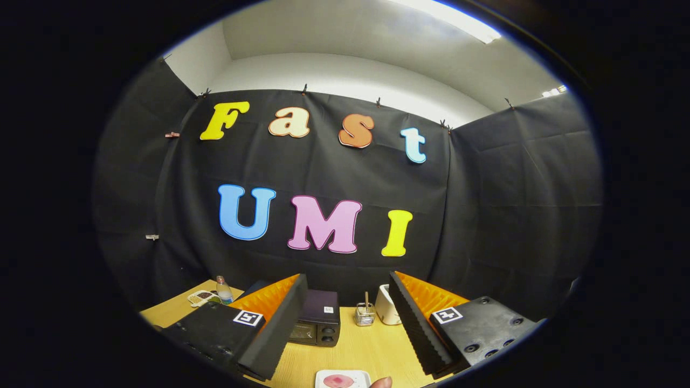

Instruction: Open the toaster oven, put the food inside, and close the toaster oven door.

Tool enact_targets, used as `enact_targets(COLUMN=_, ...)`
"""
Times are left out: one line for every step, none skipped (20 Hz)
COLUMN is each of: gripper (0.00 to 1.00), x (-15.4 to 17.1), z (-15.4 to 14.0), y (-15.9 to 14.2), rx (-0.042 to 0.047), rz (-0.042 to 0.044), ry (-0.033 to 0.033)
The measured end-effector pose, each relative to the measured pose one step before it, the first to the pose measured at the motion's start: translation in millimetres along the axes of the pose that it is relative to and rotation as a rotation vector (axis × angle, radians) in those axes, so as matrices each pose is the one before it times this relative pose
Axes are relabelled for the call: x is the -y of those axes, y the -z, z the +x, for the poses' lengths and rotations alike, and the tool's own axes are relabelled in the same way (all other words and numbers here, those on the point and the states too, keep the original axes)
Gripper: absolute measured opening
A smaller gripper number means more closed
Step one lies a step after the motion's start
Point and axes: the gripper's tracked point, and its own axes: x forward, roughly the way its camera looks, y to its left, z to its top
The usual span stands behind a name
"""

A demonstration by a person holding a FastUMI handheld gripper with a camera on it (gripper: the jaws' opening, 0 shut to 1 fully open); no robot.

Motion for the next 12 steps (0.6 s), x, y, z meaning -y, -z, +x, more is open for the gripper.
enact_targets(gripper=0.97, x=-0.41, z=0.16, y=-1.34, rx=0.00284, rz=-0.00255, ry=-0.00056)
enact_targets(gripper=0.98, x=-1.27, z=-0.5, y=1.59, rx=-0.0028, rz=0.00285, ry=-0.00369)
enact_targets(gripper=0.97, x=-1.38, z=-0.12, y=1.04, rx=-0.00594, rz=0.0088, ry=-0.00288)
enact_targets(gripper=0.97, x=-0.55, z=-0.22, y=0.5, rx=-0.00296, rz=0.01254, ry=0.00025)
enact_targets(gripper=0.98, x=0.57, z=-0.09, y=0.64, rx=-0.00332, rz=0.00799, ry=0.00181)
enact_targets(gripper=0.97, x=-0.05, z=0.36, y=0.84, rx=-0.00505, rz=0.01156, ry=0.00067)
enact_targets(gripper=0.97, x=-0.99, z=-0.14, y=2.19, rx=-0.00812, rz=0.01297, ry=-0.00094)
enact_targets(gripper=0.97, x=-0.84, z=-0.34, y=1.14, rx=-0.00597, rz=0.00908, ry=0.00103)
enact_targets(gripper=0.97, x=0.74, z=0.25, y=1.05, rx=-0.00429, rz=0.00247, ry=0.00263)
enact_targets(gripper=0.98, x=-0.03, z=0.31, y=1.17, rx=-0.00301, rz=0.00145, ry=0.00129)
enact_targets(gripper=0.98, x=-1.86, z=1.09, y=1.27, rx=-0.00249, rz=0.00251, ry=0.00059)
enact_targets(gripper=0.98, x=-1.35, z=0.56, y=1.96, rx=-0.0025, rz=0.00361, ry=-0.00007)
